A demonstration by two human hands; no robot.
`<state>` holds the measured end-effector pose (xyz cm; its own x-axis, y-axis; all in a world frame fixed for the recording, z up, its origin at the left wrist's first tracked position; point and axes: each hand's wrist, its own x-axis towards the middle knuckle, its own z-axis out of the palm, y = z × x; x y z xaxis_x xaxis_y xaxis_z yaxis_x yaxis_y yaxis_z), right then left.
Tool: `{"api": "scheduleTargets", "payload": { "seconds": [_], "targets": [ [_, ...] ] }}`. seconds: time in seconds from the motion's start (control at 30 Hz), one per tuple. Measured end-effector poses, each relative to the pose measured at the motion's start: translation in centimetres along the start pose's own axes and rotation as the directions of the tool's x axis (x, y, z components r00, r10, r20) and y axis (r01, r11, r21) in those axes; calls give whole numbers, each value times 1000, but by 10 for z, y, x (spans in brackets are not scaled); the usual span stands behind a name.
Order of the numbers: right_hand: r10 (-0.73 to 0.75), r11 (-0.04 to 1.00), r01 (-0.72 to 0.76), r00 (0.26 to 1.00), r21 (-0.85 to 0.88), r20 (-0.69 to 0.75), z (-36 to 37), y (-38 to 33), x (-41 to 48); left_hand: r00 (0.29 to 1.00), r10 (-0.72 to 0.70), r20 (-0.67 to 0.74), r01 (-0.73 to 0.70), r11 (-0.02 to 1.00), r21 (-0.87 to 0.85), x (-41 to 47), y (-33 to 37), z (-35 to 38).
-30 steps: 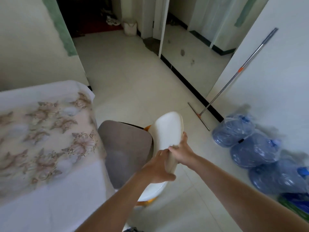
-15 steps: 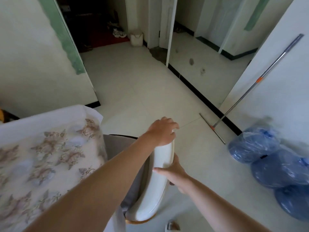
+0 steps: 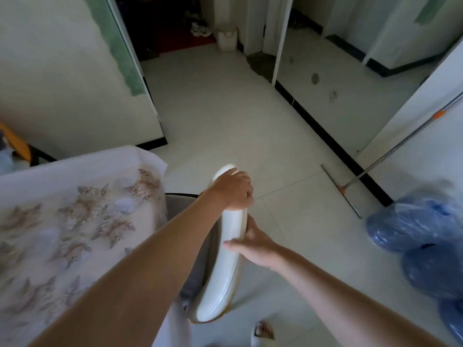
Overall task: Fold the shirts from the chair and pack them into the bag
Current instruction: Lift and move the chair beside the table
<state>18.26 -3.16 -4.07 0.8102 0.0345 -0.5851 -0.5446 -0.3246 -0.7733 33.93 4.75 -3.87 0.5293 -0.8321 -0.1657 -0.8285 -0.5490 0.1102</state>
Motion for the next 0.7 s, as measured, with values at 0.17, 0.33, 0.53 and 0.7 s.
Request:
{"api": "scheduleTargets", "payload": {
  "seconds": [0.17,0.33,0.53,0.7],
  "targets": [
    [-41,984,50,997,174,-60,32,-15,21,993,-93,-68,94,995,15,-25,-52,0],
    [55,967,-62,998,249,32,62,-36,54,976,-207,-72,205,978,-33,-28,-96,-6],
    [-106,992,97,988,81,116,71,-90,94,916,-365,-166,339,926,-164,-52,-168,-10],
    [-75,997,75,997,9,-24,95,-110,133,866,-494,-74,436,819,-372,-74,-200,-8]
  ]
}}
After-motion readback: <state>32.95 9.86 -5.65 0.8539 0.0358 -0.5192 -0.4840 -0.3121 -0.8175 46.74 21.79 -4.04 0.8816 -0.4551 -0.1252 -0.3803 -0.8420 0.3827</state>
